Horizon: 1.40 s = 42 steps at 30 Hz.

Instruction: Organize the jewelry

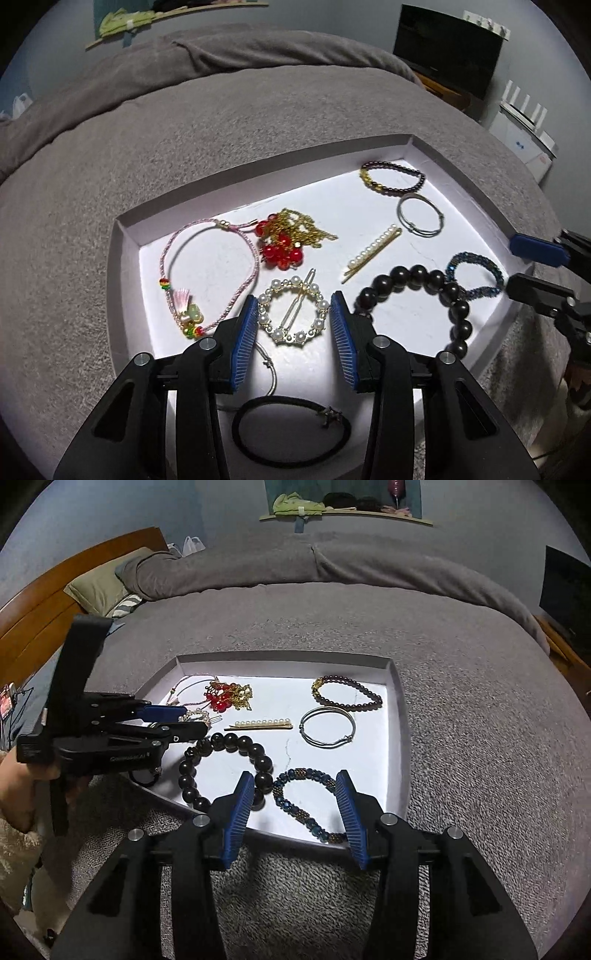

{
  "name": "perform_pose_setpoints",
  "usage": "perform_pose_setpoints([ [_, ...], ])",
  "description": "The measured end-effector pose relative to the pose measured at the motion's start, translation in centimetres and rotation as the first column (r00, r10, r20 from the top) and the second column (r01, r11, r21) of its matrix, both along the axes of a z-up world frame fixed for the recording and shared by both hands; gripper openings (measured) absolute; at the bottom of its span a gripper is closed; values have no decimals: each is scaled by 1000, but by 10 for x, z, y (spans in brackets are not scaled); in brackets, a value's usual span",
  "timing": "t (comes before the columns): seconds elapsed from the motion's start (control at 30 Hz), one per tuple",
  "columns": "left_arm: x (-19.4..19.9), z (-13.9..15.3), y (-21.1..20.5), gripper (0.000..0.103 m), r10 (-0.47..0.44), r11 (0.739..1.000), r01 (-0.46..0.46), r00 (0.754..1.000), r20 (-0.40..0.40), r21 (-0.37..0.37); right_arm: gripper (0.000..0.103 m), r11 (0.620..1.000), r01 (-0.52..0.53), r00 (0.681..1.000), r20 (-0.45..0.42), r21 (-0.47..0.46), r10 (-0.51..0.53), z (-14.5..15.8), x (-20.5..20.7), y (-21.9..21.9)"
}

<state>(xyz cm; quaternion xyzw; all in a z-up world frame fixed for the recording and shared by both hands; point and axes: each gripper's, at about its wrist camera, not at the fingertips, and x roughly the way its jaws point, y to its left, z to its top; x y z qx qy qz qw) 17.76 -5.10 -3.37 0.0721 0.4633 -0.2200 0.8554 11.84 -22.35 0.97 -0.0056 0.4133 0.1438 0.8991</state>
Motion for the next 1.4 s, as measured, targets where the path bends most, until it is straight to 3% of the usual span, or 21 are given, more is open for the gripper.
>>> perform_pose_setpoints([
  [0.27, -21, 18, 3, 50, -7, 1000, 8, 997, 72, -11, 46, 1000, 25, 1000, 3, 14, -25, -1, -9, -9],
  [0.33, -33, 28, 6, 58, -15, 1000, 16, 994, 106, -16, 46, 999, 31, 999, 9, 20, -31, 1, -14, -12],
  [0.4, -50, 39, 11, 75, -6, 1000, 9, 989, 148, -19, 47, 999, 35, 999, 15, 28, -36, 4, -21, -15],
  [0.43, -55, 42, 13, 76, -3, 1000, 6, 987, 159, -23, 49, 999, 36, 999, 19, 30, -37, 6, -25, -15],
  [0.53, -77, 51, 22, 83, 12, 999, -4, 984, 176, -42, 63, 999, 38, 999, 35, 29, -39, 12, -38, -16],
  [0.6, -92, 55, 28, 91, 40, 998, -32, 982, 187, -46, 83, 999, 38, 998, 46, 22, -39, 15, -46, -15],
  [0.7, -107, 59, 32, 94, 75, 996, -66, 981, 178, -55, 98, 999, 44, 997, 62, 29, -45, 21, -54, -15],
  [0.9, -118, 58, 29, 96, 183, 983, -183, 973, 142, -11, 98, 994, 106, 993, 43, -2, -106, 26, -55, -6],
  [1.17, -119, 60, 26, 98, 302, 949, -313, 934, 189, 32, 98, 982, 173, 982, 90, -70, -166, 33, -58, 6],
  [1.4, -118, 49, 25, 98, 336, 932, -353, 925, 177, 78, 98, 976, 211, 977, 44, -60, -209, 26, -55, 0],
])
